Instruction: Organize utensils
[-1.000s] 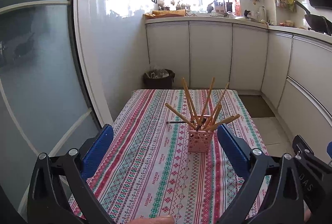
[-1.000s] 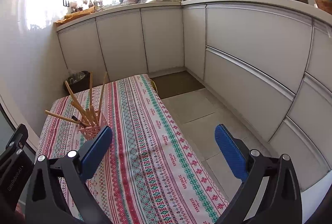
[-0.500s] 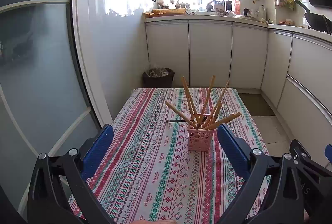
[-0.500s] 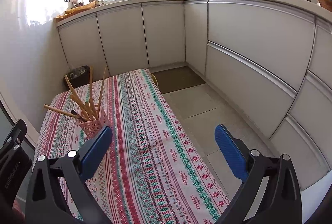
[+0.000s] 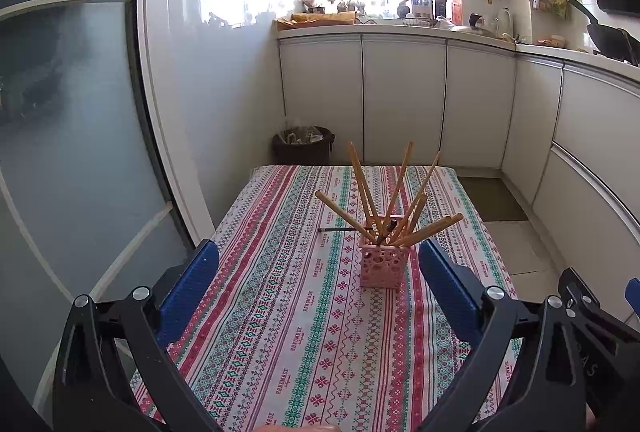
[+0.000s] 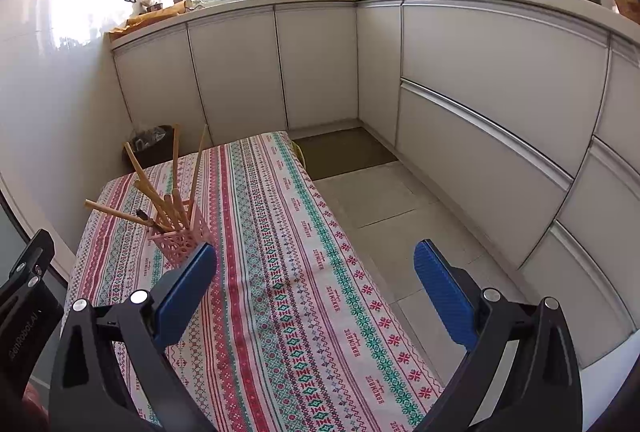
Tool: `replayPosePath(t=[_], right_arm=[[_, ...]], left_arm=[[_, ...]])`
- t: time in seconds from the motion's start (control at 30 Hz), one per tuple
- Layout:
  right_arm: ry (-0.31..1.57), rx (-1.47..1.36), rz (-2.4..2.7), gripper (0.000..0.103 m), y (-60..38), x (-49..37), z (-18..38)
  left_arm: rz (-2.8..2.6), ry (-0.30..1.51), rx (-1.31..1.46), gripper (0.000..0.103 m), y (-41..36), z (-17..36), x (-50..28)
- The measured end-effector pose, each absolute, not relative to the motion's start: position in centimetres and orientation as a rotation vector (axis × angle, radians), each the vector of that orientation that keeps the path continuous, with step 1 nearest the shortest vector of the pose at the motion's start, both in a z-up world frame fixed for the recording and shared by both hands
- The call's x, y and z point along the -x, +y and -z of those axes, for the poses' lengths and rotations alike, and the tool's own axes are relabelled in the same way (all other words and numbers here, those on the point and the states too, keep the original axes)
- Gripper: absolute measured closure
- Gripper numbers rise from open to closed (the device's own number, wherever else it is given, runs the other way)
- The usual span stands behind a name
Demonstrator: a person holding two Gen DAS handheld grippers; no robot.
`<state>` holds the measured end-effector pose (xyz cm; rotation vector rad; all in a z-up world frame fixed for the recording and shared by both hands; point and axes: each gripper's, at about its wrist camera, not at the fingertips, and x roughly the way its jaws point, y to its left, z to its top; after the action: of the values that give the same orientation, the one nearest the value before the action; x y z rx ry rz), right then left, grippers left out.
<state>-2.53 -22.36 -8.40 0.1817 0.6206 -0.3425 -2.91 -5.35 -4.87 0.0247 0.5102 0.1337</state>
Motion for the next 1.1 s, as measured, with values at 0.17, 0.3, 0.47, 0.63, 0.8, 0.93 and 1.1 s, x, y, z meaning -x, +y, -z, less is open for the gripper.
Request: replayPosePath(t=[0.17, 0.3, 0.47, 0.63, 0.8, 0.93, 1.1], right_arm=[[0.623, -0.181, 0.344, 0.007, -22.4, 2.5, 8.6], [0.623, -0.181, 0.345, 0.007, -22.3, 2.5, 8.6], [0.623, -0.180, 0.342, 0.007, -22.3, 2.5, 8.6], [0.628, -0.181, 0.339, 0.007, -22.3, 2.5, 8.8], [0.628, -0.179, 0.340, 0.007, -22.3, 2.5, 8.8], [0.627, -0.180, 0.341, 0.007, -22.3, 2.5, 8.8], [0.620, -0.182, 0.348, 0.007, -22.2, 2.7, 8.8]], left_arm=[[-0.136, 0.513, -0.018, 0.007, -5.3, 5.0, 2.8], [-0.133, 0.517, -0.026, 0.007, -5.4, 5.2, 2.7], [-0.130, 0.520, -0.029, 0.007, -5.6, 5.4, 2.7], [-0.119, 0.524, -0.042, 0.007, -5.8, 5.5, 2.7], [-0.115, 0.517, -0.062, 0.007, -6.1, 5.5, 2.7], [-0.106, 0.493, -0.088, 0.007, -6.5, 5.4, 2.9], [-0.080, 0.438, -0.087, 0.020, -6.6, 4.6, 3.7]])
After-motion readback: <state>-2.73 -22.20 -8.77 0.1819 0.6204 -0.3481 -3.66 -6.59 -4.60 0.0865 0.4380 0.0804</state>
